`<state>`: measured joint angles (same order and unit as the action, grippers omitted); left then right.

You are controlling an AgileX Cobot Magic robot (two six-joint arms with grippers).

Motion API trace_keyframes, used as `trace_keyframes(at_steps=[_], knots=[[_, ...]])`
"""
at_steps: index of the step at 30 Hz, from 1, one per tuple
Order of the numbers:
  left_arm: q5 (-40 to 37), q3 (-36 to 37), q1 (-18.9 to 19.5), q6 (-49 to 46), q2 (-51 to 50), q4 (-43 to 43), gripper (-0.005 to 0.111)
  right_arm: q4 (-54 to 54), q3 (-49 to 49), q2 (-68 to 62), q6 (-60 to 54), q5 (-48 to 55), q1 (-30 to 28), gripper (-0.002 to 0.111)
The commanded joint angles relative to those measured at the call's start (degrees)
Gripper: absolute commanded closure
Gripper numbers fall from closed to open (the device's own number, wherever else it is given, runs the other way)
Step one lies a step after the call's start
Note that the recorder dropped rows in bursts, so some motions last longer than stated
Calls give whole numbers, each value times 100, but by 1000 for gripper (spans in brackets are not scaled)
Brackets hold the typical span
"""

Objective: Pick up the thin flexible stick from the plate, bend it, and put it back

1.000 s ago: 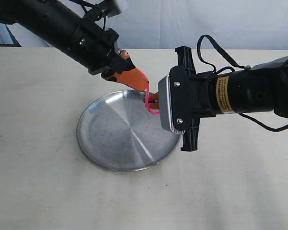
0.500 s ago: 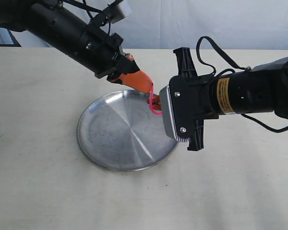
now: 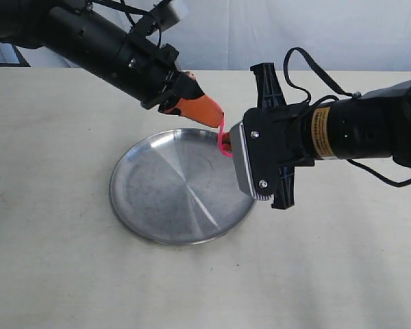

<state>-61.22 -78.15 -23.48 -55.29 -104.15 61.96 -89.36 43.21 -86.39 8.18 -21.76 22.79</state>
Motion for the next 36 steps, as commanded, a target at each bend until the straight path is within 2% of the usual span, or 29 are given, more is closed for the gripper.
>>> trace_keyframes(at_steps=[1,16,36], knots=[[977,-102,-10,-7,20,1019,107,-312,-58,-18,-227,-833,126,109],[1093,-102,-10,-20,20,1550,107,-312,-58,-18,-573,-796,126,109],[1093,-102,-10,-20,20,1573,107,-312,-58,-18,-1305,-589,126,109]])
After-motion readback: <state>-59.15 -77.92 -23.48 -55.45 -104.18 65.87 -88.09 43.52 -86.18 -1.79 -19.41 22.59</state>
